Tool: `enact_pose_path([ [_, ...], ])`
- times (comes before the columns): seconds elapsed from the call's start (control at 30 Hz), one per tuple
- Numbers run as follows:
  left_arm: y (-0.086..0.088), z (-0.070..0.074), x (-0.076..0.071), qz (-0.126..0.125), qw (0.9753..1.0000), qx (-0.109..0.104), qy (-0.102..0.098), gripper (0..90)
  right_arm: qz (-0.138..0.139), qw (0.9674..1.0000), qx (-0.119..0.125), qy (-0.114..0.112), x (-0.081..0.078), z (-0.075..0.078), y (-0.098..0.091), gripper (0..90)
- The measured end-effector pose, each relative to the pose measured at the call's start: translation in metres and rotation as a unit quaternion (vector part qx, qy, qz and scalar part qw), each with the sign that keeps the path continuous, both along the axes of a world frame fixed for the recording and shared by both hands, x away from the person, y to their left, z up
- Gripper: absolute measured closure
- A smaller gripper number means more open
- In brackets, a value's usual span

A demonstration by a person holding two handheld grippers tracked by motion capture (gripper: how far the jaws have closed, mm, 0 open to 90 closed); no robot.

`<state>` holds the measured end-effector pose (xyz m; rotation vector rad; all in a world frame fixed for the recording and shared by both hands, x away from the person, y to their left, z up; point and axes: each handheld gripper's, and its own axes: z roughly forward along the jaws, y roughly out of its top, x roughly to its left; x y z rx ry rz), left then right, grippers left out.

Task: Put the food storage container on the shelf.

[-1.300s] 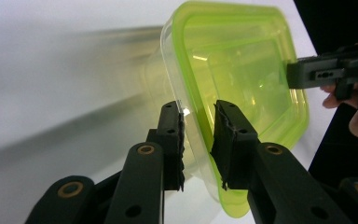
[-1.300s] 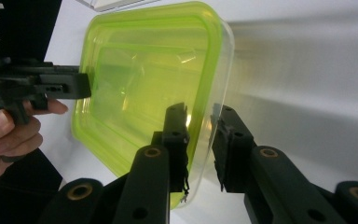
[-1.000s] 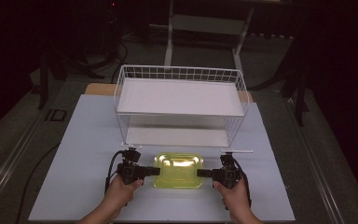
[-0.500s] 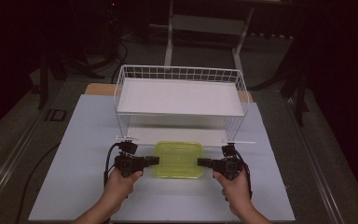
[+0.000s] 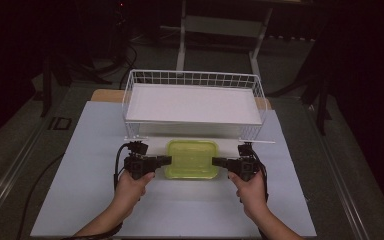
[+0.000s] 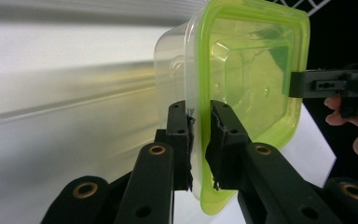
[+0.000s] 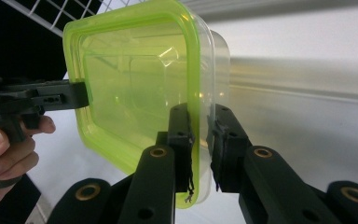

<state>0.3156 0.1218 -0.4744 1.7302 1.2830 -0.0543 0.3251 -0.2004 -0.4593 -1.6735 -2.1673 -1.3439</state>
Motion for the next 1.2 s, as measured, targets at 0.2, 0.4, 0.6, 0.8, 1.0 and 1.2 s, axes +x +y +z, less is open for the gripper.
enact_pose_path([
  [0.2,-0.002,-0.006,0.011,0.007,0.9999,-0.004,-0.011,79.9,-0.012,0.9999,-0.005,-0.002,0.014,-0.007,0.001,79.3],
  [0.4,-0.002,-0.016,0.02,0.011,0.9997,-0.008,-0.018,79.8,-0.023,0.9997,-0.013,-0.002,0.026,-0.014,0.003,79.0],
  [0.6,-0.002,-0.022,0.029,0.013,0.9996,-0.008,-0.024,79.8,-0.03,0.9994,-0.015,-0.003,0.035,-0.02,0.005,78.8],
  [0.8,-0.003,-0.025,0.035,0.019,0.9992,-0.009,-0.033,79.8,-0.036,0.9992,-0.015,-0.006,0.043,-0.024,0.006,78.7],
  [1.0,-0.002,-0.033,0.044,0.028,0.9991,-0.012,-0.031,79.8,-0.046,0.9987,-0.023,0.0,0.05,-0.027,0.009,78.5],
  [1.2,-0.002,-0.043,0.048,0.035,0.9988,-0.021,-0.025,79.7,-0.047,0.998,-0.037,-0.019,0.056,-0.034,0.011,78.3],
])
